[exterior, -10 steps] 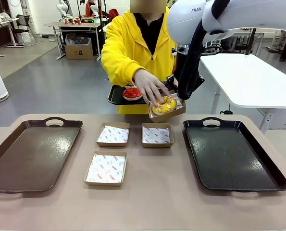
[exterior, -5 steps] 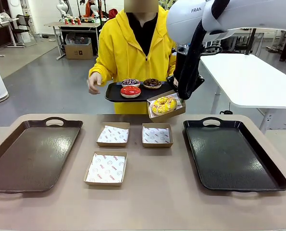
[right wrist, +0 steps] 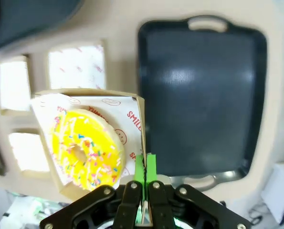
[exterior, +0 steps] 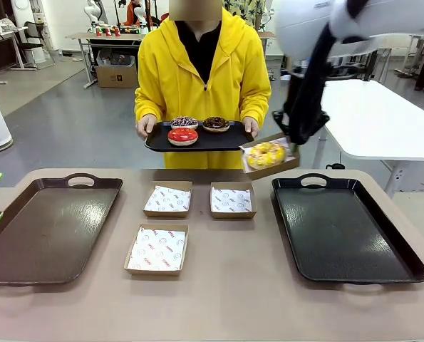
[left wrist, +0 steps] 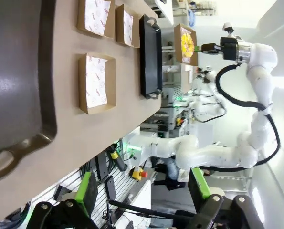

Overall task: Individually package the donuts and arrange them on the tray.
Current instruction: Place the picked Paper togo box on the Handle tray while simultaneously picking up another Paper togo box from the table with the other hand.

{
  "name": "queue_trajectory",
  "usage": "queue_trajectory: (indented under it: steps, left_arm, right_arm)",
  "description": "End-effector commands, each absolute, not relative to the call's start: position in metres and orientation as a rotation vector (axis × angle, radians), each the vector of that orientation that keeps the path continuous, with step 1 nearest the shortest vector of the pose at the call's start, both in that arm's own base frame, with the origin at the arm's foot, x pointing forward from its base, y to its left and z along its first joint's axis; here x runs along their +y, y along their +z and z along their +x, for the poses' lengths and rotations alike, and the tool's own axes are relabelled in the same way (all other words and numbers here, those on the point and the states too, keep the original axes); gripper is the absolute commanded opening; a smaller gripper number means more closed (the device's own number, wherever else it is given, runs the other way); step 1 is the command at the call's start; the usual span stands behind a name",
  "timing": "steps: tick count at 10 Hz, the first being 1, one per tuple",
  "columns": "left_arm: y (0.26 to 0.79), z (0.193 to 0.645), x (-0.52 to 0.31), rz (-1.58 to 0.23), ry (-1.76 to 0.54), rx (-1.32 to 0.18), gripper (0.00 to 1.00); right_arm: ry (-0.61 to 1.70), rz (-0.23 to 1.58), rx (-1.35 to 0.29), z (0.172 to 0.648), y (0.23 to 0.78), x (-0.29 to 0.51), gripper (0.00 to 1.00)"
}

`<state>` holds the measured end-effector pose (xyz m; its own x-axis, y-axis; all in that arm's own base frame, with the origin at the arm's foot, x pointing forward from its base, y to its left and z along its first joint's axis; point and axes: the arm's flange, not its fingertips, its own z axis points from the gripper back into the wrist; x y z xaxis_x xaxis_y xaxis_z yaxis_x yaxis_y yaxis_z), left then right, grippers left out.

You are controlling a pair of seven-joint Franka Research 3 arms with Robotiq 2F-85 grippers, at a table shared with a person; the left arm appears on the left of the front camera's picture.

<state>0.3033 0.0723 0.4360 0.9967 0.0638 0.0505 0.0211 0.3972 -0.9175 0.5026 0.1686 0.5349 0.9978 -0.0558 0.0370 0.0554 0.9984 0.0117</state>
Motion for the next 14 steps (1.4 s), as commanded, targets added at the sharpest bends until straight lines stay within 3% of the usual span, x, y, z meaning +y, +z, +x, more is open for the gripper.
queue_trajectory:
  steps: [1,4,7,14]
  left_arm:
    - [0.473,0.298,0.023,-1.006,0.002,-0.061,1.00]
    - [0.504,0.309,-0.052,-0.756,-0.029,-0.059,1.00]
    - [0.499,0.322,-0.133,-0.498,-0.033,-0.069,1.00]
    - [0.412,0.355,-0.220,-0.208,-0.023,-0.175,1.00]
  right_arm:
    - [-0.067,0.074,-0.034,0.460,0.531,0.119,0.01]
    - [-0.079,0.061,-0.081,0.415,0.523,0.070,0.01]
    - [-0.065,0.059,-0.073,0.408,0.493,0.045,0.01]
    - [-0.046,0.094,0.001,0.423,0.443,0.037,0.01]
